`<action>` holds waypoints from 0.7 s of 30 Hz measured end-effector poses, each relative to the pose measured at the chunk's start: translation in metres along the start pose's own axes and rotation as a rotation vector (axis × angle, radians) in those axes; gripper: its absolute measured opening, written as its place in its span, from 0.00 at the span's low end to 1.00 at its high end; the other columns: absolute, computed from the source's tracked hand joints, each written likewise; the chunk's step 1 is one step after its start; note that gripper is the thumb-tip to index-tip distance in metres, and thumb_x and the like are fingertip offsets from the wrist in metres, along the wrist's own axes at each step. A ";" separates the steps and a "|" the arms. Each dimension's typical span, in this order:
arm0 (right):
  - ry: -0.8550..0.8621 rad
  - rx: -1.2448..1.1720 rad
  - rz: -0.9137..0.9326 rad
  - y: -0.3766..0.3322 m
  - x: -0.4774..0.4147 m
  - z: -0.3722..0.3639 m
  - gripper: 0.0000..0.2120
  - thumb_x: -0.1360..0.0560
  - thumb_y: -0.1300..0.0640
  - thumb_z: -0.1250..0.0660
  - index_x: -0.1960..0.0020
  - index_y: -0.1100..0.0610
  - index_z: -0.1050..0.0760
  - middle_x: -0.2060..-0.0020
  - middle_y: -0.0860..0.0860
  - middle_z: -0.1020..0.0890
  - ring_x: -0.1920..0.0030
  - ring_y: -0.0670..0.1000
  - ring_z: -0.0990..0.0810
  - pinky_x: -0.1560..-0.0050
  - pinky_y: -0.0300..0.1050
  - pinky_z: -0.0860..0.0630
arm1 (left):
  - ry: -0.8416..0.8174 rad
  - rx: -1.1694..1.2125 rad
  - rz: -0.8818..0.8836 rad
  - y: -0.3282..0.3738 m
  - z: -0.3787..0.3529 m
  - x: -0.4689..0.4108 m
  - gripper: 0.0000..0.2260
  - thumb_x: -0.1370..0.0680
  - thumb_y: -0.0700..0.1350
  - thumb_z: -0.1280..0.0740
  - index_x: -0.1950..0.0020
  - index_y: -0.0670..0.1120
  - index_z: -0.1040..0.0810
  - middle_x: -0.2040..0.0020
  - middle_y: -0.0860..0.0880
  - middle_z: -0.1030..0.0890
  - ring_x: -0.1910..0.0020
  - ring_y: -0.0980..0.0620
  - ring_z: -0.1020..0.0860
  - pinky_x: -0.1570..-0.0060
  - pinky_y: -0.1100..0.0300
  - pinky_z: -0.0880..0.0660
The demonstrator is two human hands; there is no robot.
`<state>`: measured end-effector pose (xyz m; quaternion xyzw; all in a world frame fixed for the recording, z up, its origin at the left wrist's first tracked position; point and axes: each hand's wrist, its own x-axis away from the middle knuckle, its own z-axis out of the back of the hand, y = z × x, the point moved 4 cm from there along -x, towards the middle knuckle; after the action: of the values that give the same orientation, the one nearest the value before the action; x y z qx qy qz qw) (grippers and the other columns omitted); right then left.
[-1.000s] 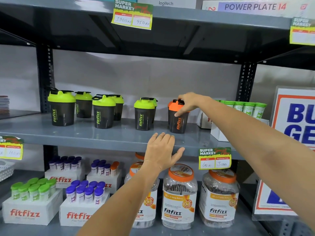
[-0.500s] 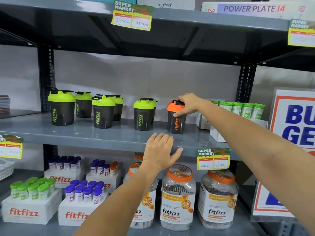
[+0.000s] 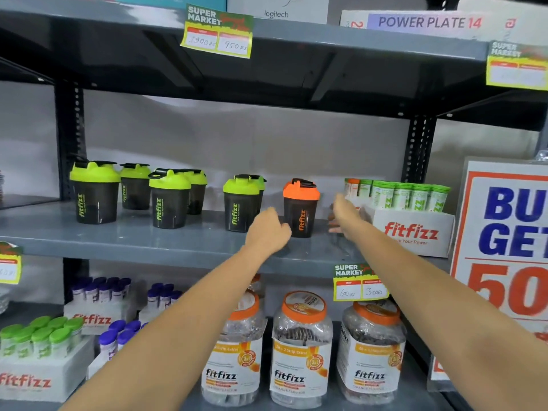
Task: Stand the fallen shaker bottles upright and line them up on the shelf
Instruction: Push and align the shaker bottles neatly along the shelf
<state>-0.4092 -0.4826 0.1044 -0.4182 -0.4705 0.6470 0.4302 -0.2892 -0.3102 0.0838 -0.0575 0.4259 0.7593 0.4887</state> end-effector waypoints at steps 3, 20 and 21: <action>-0.067 -0.025 -0.064 0.022 -0.001 -0.010 0.25 0.18 0.44 0.54 0.32 0.59 0.32 0.38 0.60 0.24 0.41 0.59 0.24 0.42 0.51 0.25 | -0.148 -0.040 0.111 -0.009 -0.004 -0.012 0.19 0.25 0.41 0.40 0.34 0.39 0.30 0.37 0.40 0.24 0.40 0.41 0.26 0.47 0.55 0.29; -0.109 0.180 0.135 0.022 0.014 -0.021 0.24 0.21 0.53 0.54 0.62 0.58 0.23 0.58 0.59 0.14 0.47 0.59 0.18 0.33 0.56 0.31 | -0.414 -0.101 0.091 -0.013 -0.015 -0.026 0.31 0.36 0.47 0.46 0.33 0.54 0.26 0.34 0.48 0.23 0.34 0.44 0.27 0.34 0.48 0.31; -0.107 0.186 0.136 0.021 0.015 -0.021 0.24 0.21 0.53 0.54 0.62 0.58 0.23 0.58 0.59 0.14 0.48 0.59 0.18 0.33 0.56 0.31 | -0.415 -0.099 0.088 -0.013 -0.015 -0.027 0.28 0.33 0.47 0.45 0.33 0.54 0.26 0.34 0.48 0.23 0.35 0.44 0.27 0.34 0.48 0.31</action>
<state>-0.3970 -0.4672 0.0772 -0.3723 -0.4013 0.7370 0.3964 -0.2701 -0.3371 0.0802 0.0947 0.2807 0.7954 0.5288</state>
